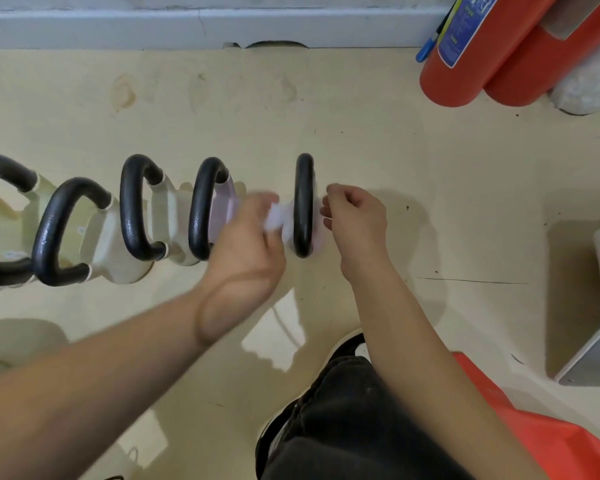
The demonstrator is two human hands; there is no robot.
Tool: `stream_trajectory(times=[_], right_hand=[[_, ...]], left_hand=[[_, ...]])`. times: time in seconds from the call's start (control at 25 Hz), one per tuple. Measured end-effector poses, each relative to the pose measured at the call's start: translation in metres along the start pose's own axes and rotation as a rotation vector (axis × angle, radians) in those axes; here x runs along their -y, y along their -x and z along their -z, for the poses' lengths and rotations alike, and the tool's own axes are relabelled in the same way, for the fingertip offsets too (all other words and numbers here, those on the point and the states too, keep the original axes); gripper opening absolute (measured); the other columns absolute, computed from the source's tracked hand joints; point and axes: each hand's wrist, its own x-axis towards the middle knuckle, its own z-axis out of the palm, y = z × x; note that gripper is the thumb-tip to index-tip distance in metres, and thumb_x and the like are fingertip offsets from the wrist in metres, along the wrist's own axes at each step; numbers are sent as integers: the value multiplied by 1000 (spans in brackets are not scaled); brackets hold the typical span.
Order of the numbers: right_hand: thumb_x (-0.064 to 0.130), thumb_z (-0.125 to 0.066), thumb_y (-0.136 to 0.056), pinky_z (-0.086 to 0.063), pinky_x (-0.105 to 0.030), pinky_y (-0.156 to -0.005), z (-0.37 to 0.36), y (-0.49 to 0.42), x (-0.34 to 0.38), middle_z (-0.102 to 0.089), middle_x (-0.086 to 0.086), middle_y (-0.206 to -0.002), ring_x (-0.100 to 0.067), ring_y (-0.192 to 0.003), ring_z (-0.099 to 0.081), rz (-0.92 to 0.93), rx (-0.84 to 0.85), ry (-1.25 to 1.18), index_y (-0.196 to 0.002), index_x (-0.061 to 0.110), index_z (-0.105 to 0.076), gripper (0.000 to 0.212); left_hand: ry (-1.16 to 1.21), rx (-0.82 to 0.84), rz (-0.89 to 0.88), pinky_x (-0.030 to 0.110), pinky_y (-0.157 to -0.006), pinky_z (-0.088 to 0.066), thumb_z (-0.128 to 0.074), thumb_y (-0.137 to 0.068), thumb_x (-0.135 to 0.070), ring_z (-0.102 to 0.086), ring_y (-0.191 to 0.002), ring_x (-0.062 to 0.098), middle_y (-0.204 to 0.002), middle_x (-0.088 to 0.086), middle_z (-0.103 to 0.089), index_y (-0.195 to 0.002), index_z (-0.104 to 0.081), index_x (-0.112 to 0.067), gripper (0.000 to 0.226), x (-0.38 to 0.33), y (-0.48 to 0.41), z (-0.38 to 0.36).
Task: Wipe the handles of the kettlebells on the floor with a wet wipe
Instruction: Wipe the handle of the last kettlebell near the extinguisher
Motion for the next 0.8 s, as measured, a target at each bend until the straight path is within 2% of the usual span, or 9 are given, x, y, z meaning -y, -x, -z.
stream_trajectory(times=[0.08, 0.16, 0.2, 0.32, 0.4, 0.52, 0.6, 0.72, 0.8], right_hand=[[38, -64, -96, -62, -42, -90, 6, 9, 17, -76, -11, -95, -25, -91, -75, -7, 102, -111, -93, 9, -74, 30], [47, -64, -95, -59, -41, -95, 17, 10, 29, -78, -8, -107, -24, -103, -75, -39, 297, -229, -107, 12, -76, 39], [49, -64, -95, -56, -43, -100, 23, 8, 30, -76, -10, -116, -25, -111, -72, -50, 376, -282, -115, 11, -75, 45], [39, -63, -99, -52, -46, -106, 34, 5, 17, -69, -17, -129, -30, -122, -66, -44, 468, -423, -126, 5, -70, 44], [24, -68, -97, -56, -46, -100, 32, 6, 8, -71, -19, -125, -31, -118, -69, -64, 395, -460, -122, 3, -71, 33], [9, -75, -90, -63, -42, -84, 32, -7, 3, -77, -13, -105, -27, -96, -76, -164, 48, -497, -107, 1, -75, 19], [8, -75, -88, -63, -43, -85, 30, -24, 5, -78, -4, -94, -22, -89, -76, -118, -146, -328, -95, 11, -78, 8], [8, -66, -88, -63, -37, -83, -3, -21, 23, -79, 0, -88, -16, -80, -74, -55, -37, -102, -84, 17, -78, 16], [5, -56, -89, -57, -38, -70, -23, -5, 27, -78, -9, -80, -19, -65, -69, -91, 97, -114, -80, 4, -76, 22]], left_hand=[[90, -47, 81, 38, -93, -51, -51, -94, -17, -67, -93, 14, -90, -8, -69, -105, -59, -26, 16, -23, -23, 7], [273, 68, 107, 44, -94, -55, -55, -91, -20, -73, -89, 10, -84, -8, -75, -92, -65, -27, 12, -46, -38, 4], [329, 105, 117, 44, -90, -59, -58, -93, -19, -75, -89, 13, -87, -5, -77, -94, -69, -25, 13, -55, -41, 3], [353, 119, 156, 33, -82, -63, -63, -95, -10, -76, -90, 18, -95, 6, -78, -100, -75, -13, 14, -63, -51, -6], [318, 121, 164, 31, -85, -61, -65, -94, -9, -75, -91, 18, -98, 7, -77, -103, -76, -12, 14, -58, -56, -13], [166, 32, 158, 35, -88, -57, -68, -91, -22, -67, -86, 9, -103, -14, -69, -113, -70, -27, 22, -34, -59, -15], [57, 1, 197, 29, -91, -52, -64, -90, -37, -65, -83, -1, -99, -23, -66, -112, -66, -36, 23, -17, -53, -12], [109, 31, 284, 17, -76, -48, -60, -96, -28, -61, -80, 2, -108, -13, -64, -125, -63, -24, 29, 4, -38, -13], [153, 59, 302, 27, -72, -54, -58, -97, -20, -62, -79, 10, -109, -8, -63, -127, -61, -20, 30, 11, -28, -17]])
